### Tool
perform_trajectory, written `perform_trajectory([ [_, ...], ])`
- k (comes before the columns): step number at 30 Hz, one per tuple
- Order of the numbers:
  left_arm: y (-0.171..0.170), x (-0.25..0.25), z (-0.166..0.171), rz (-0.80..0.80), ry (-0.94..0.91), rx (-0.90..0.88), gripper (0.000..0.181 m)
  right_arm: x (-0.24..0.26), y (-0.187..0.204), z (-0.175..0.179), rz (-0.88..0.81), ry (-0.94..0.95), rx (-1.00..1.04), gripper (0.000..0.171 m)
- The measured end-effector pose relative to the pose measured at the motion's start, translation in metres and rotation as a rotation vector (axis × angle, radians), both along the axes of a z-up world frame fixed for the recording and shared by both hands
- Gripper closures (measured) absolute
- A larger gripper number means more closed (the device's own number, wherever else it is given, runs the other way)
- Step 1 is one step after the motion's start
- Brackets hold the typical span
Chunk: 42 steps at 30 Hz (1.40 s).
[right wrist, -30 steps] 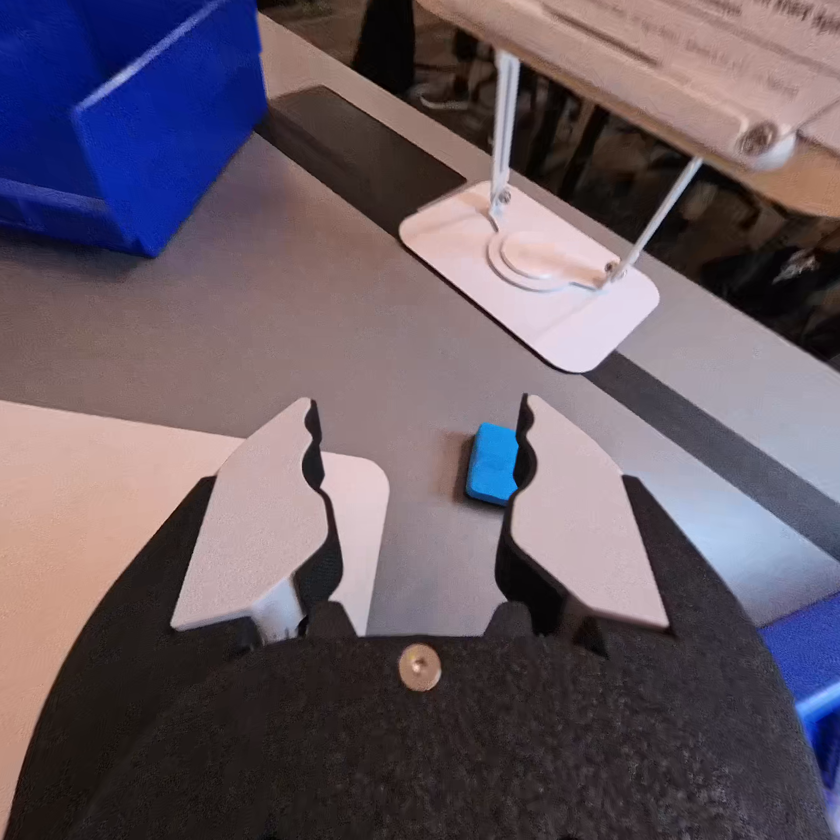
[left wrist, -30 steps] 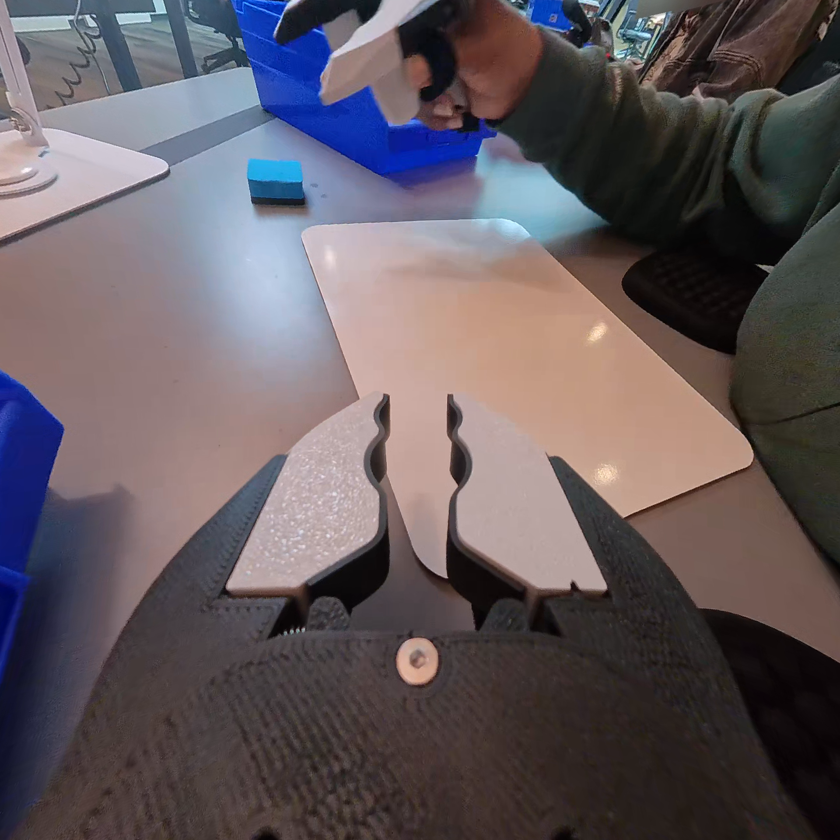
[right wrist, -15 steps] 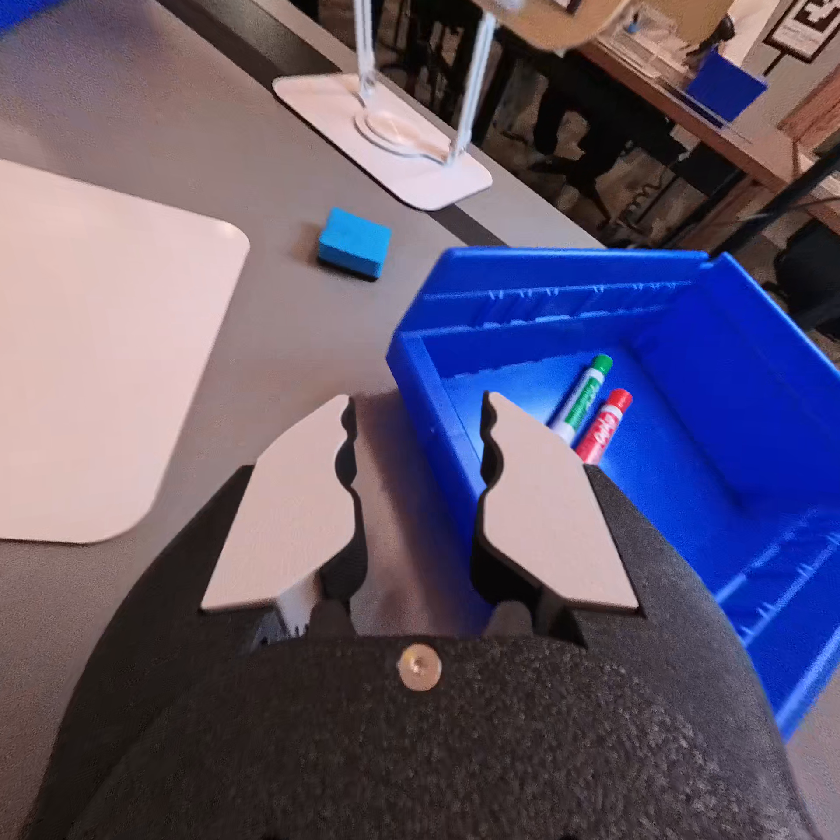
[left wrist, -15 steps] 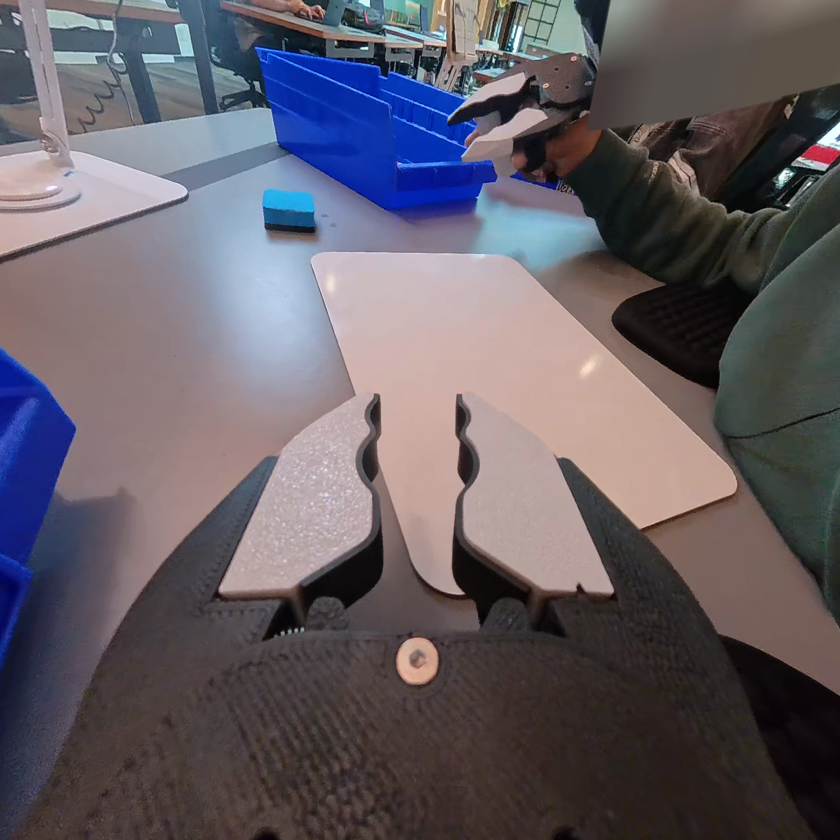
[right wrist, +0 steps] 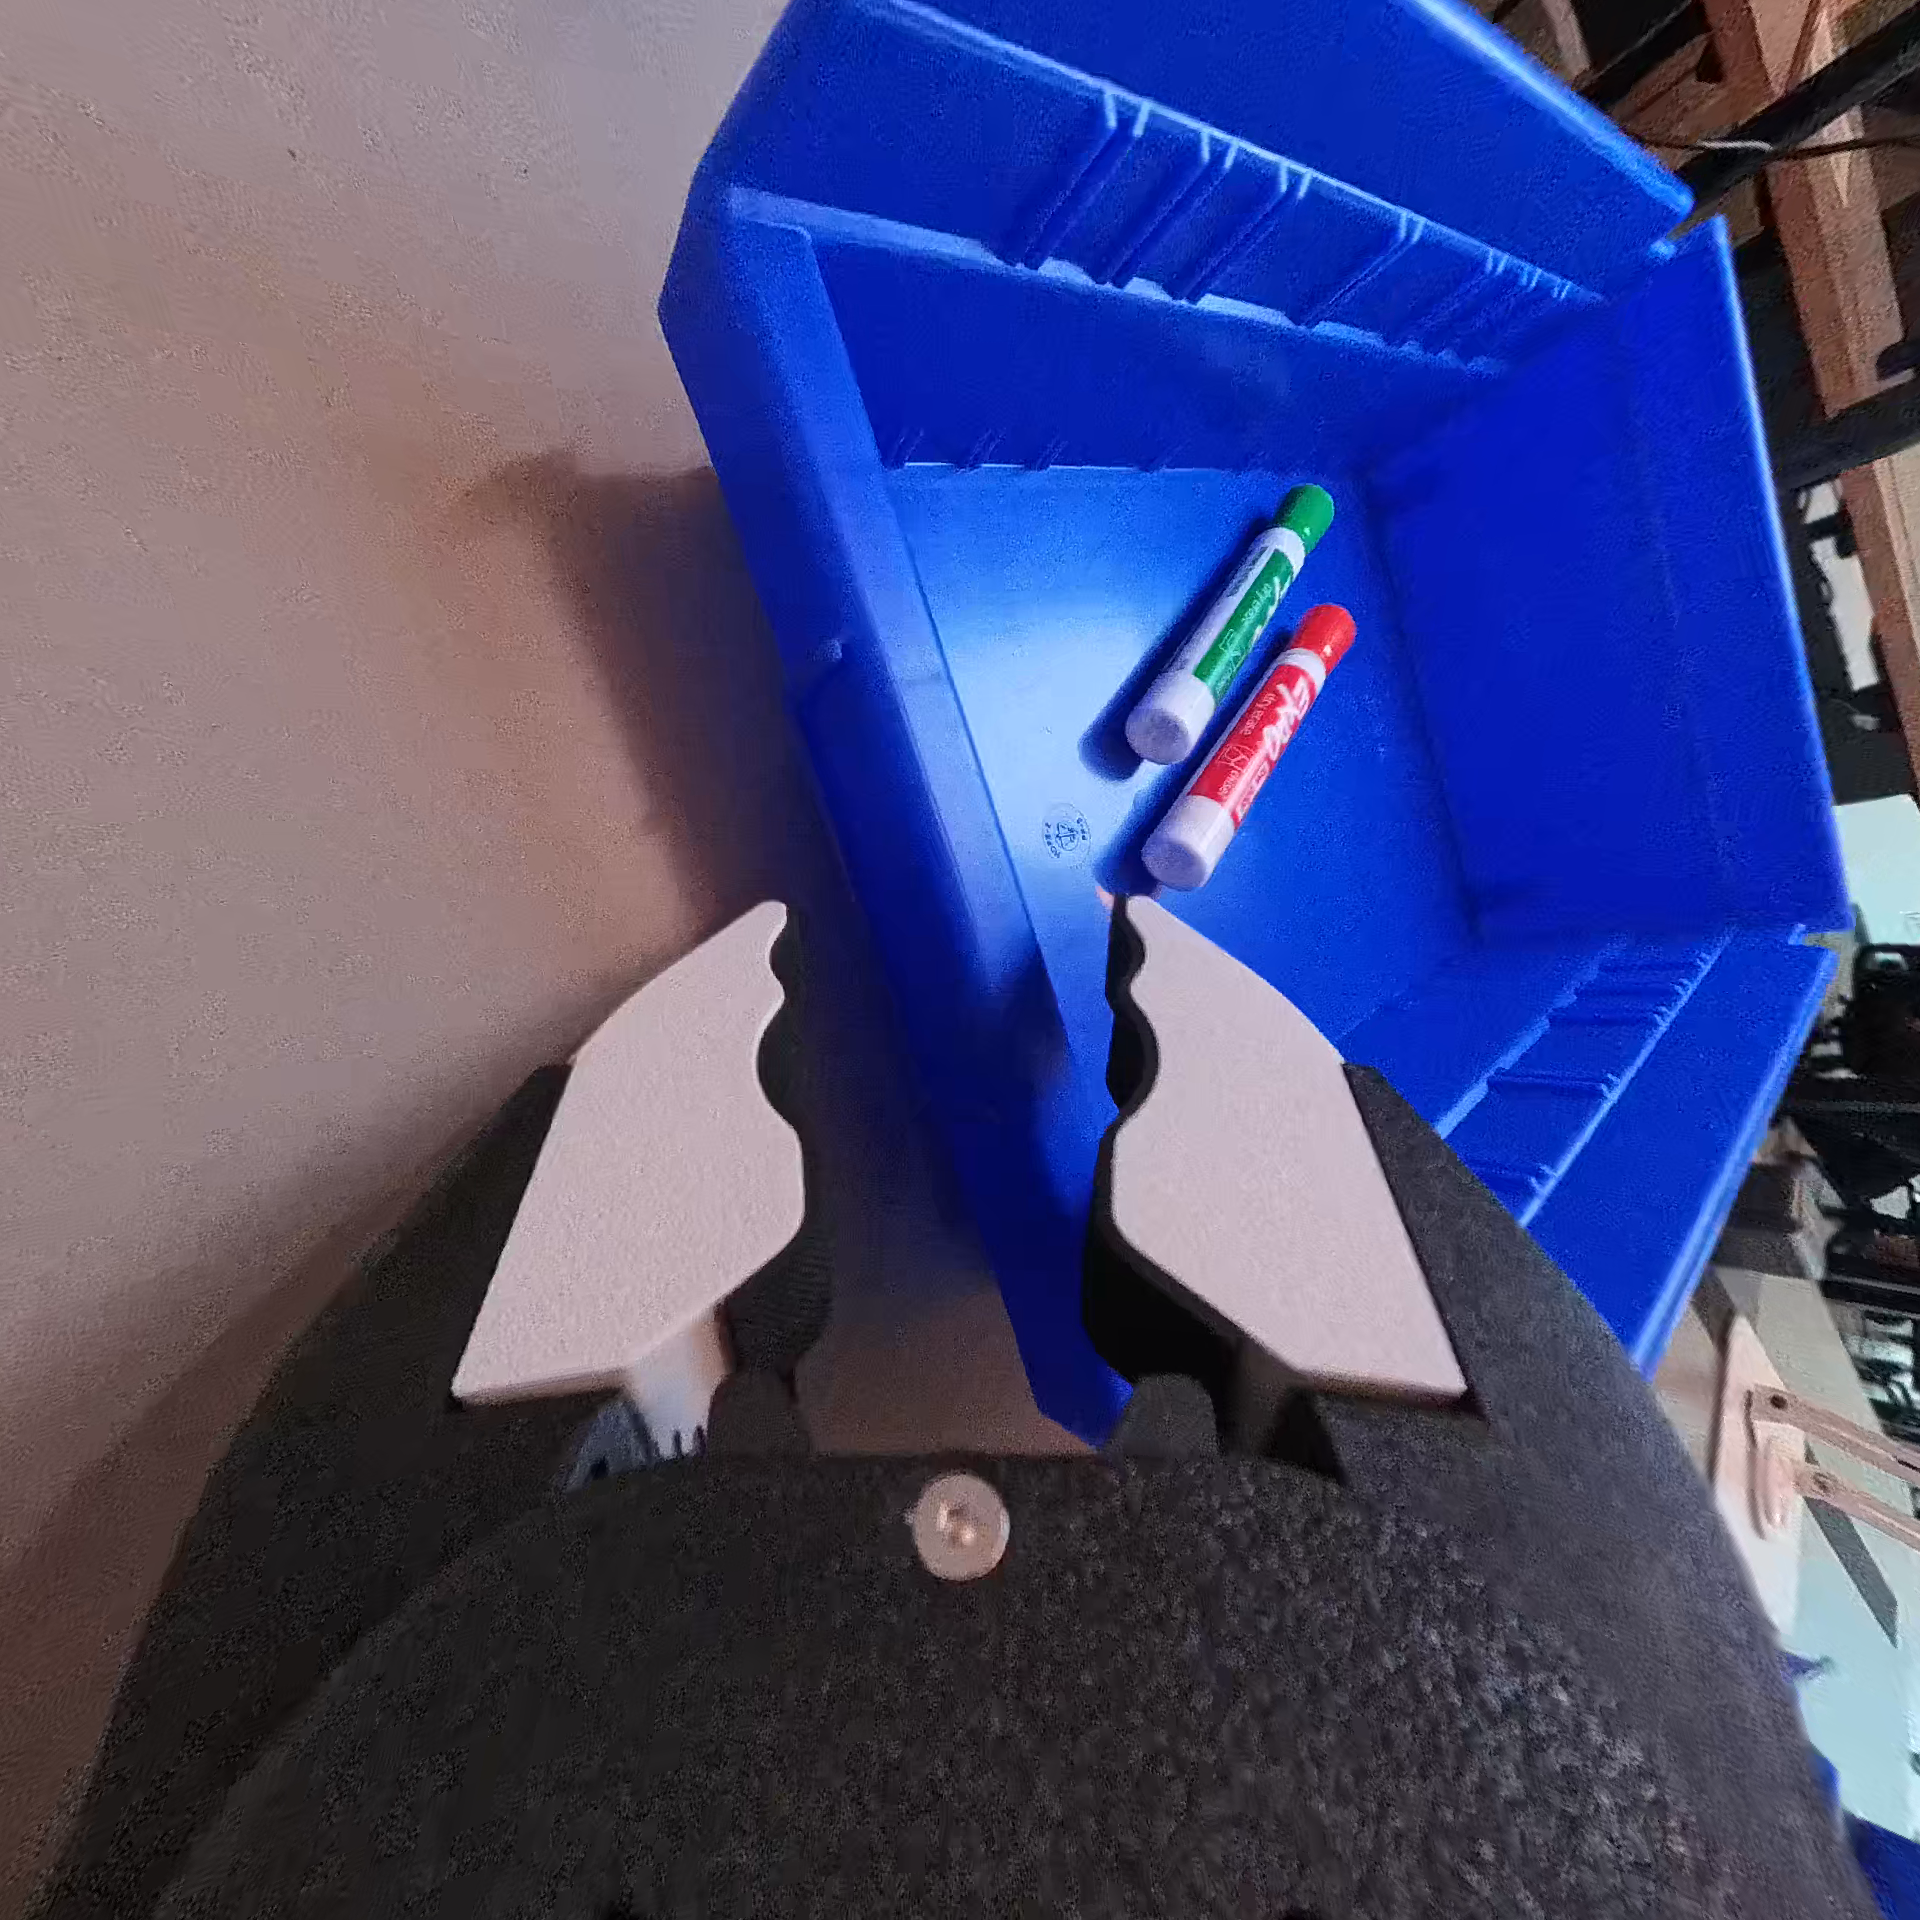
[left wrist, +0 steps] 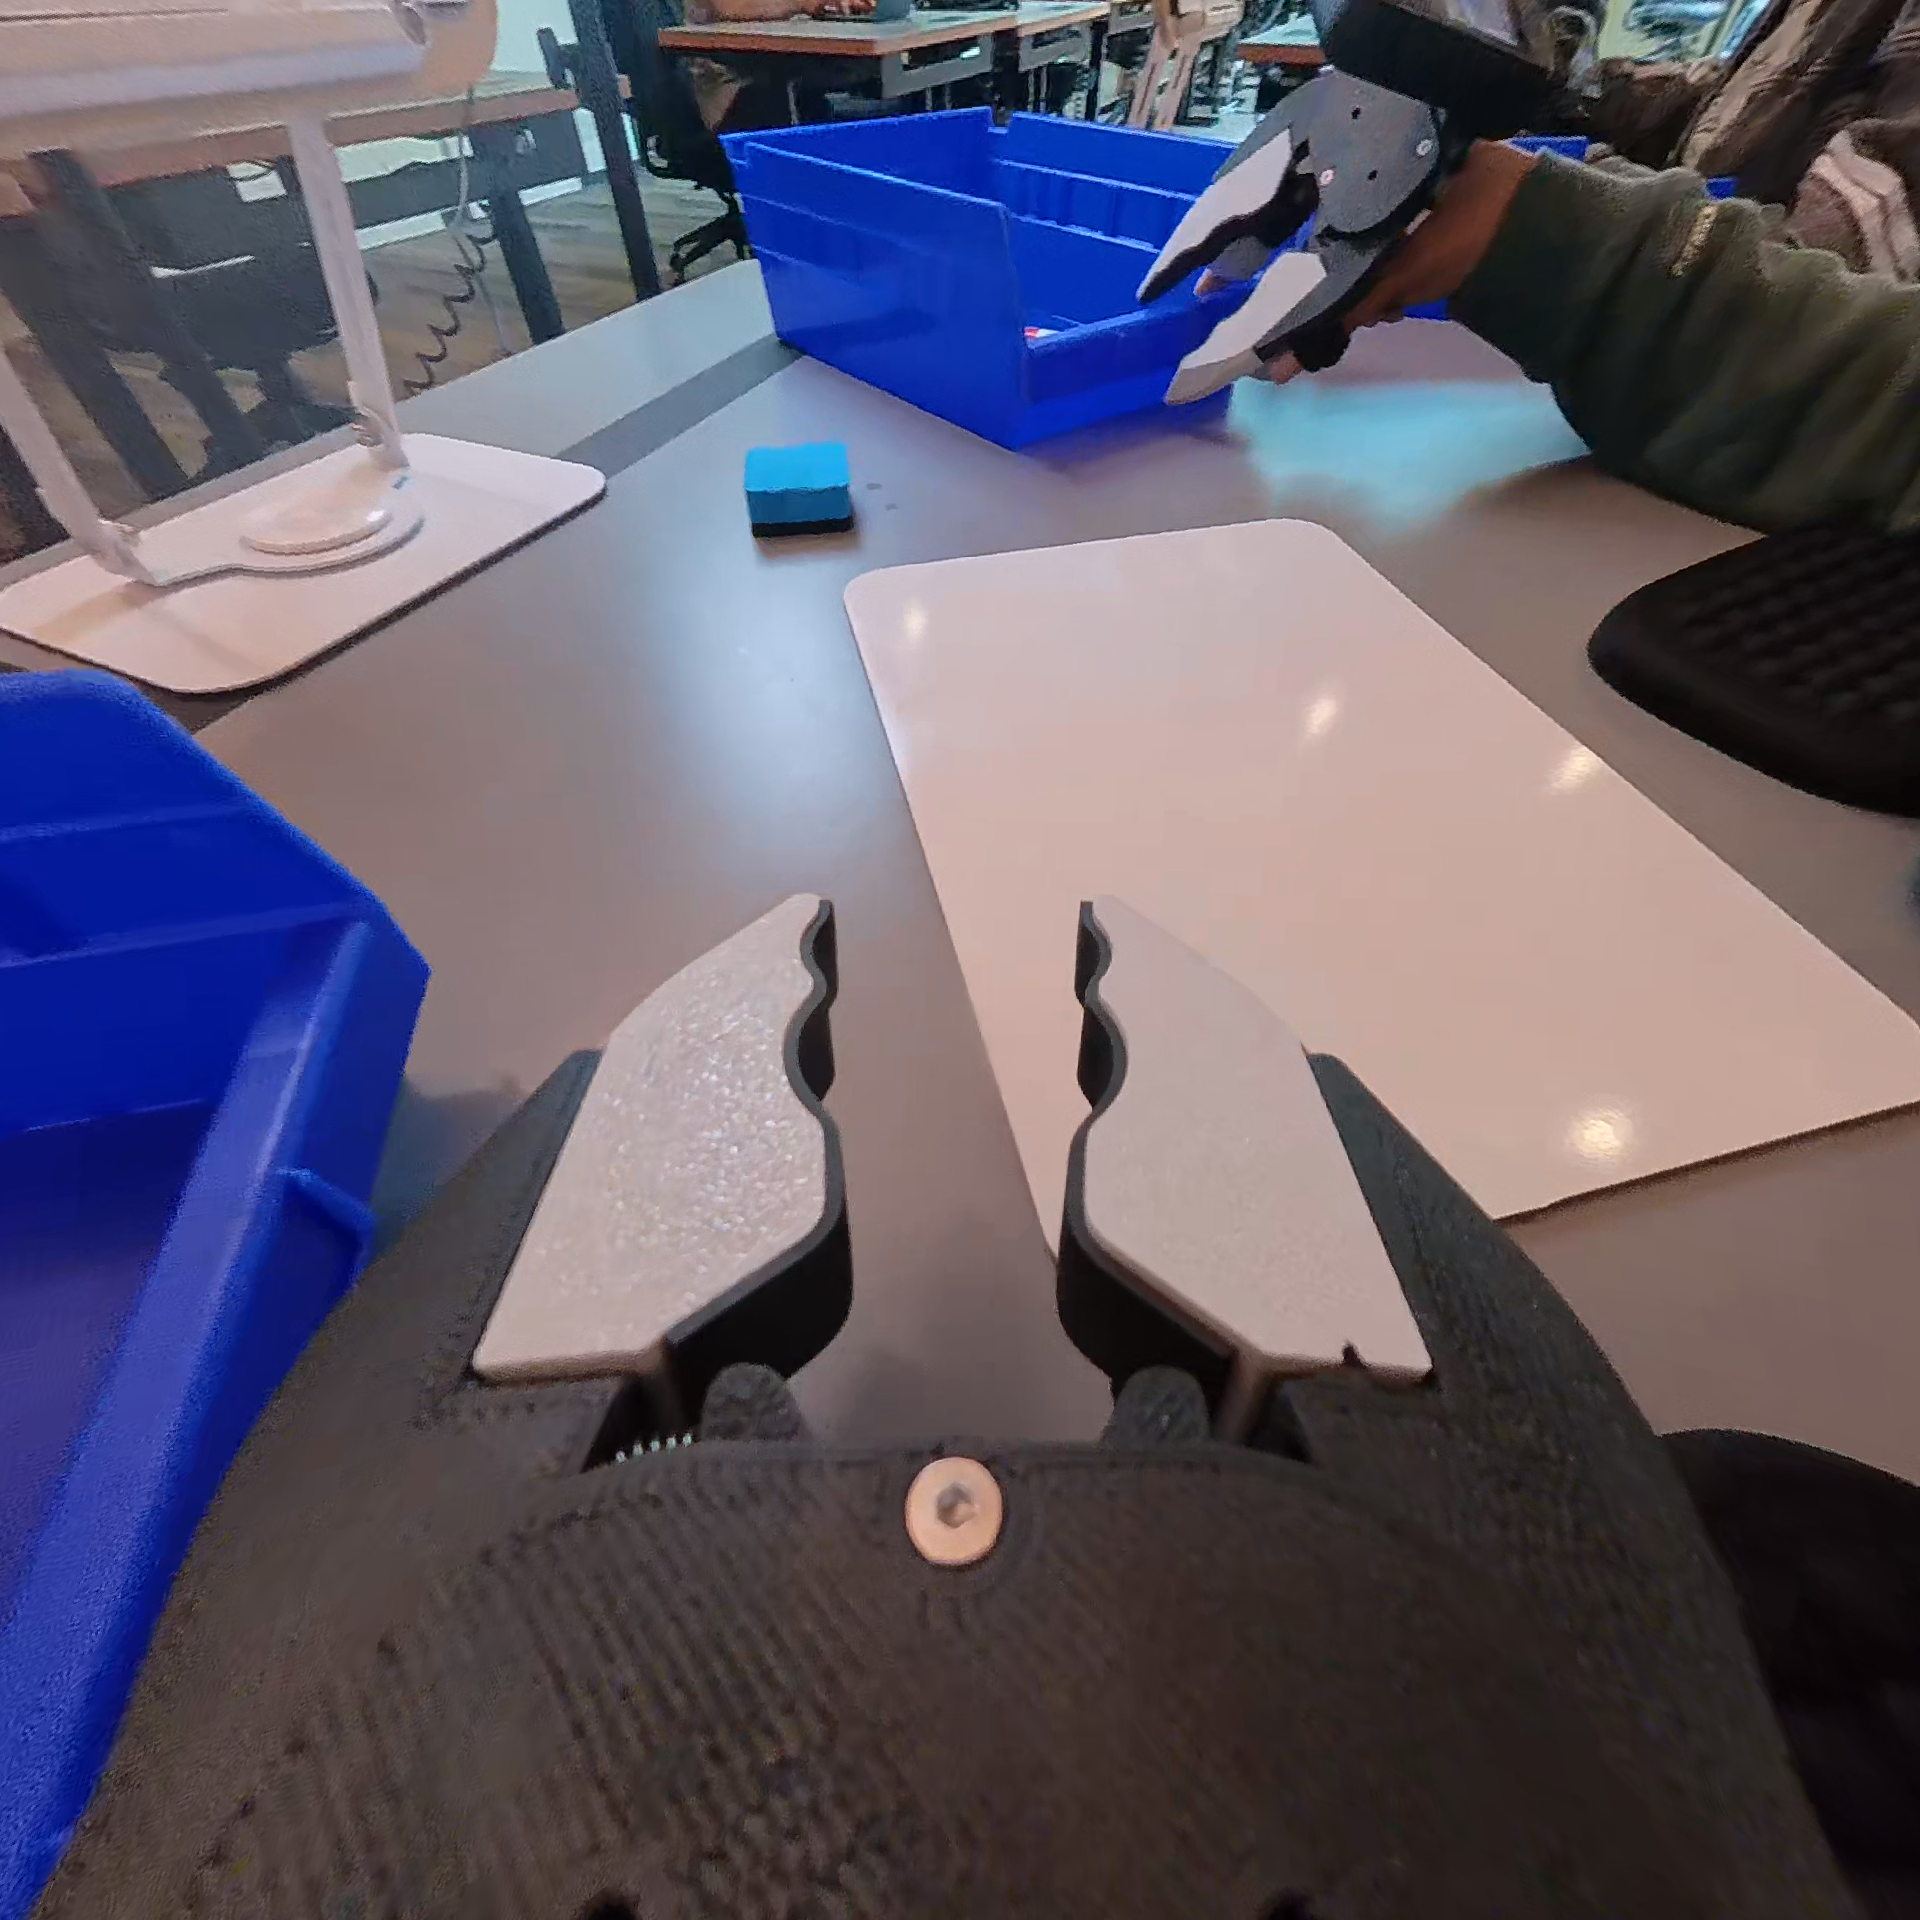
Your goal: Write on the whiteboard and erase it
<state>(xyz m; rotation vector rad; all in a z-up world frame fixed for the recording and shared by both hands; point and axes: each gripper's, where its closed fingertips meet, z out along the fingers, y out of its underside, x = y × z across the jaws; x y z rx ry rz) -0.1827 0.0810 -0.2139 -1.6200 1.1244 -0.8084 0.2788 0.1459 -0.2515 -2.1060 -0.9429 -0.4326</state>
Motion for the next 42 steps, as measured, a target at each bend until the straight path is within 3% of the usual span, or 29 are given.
perform_trajectory([
  [6, 0.014, -0.010, -0.004, 0.103, 0.025, -0.010, 0.126, 0.005, 0.006, -0.008, -0.010, -0.065, -0.025, 0.114],
  [11, 0.027, -0.026, -0.013, 0.193, 0.133, -0.003, 0.170, 0.006, 0.013, -0.010, 0.019, -0.132, -0.026, 0.115],
  [13, 0.033, -0.033, -0.009, 0.237, 0.178, 0.047, 0.178, 0.004, 0.015, -0.010, 0.046, -0.158, -0.026, 0.116],
  [20, 0.061, -0.070, 0.001, 0.406, 0.461, 0.117, 0.153, 0.000, 0.017, -0.015, 0.105, -0.182, -0.018, 0.135],
  [23, 0.072, -0.079, -0.004, 0.472, 0.549, 0.059, 0.119, 0.000, 0.017, -0.015, 0.118, -0.190, -0.015, 0.135],
  [25, 0.079, -0.083, -0.009, 0.506, 0.621, 0.042, 0.109, 0.001, 0.017, -0.015, 0.120, -0.196, -0.026, 0.136],
  [33, 0.091, -0.090, -0.026, 0.511, 0.841, 0.031, 0.112, 0.001, 0.010, -0.015, 0.152, -0.209, -0.035, 0.138],
  [42, 0.095, -0.100, -0.042, 0.506, 0.867, -0.022, 0.123, -0.016, -0.012, 0.004, 0.171, -0.132, 0.010, 0.139],
])
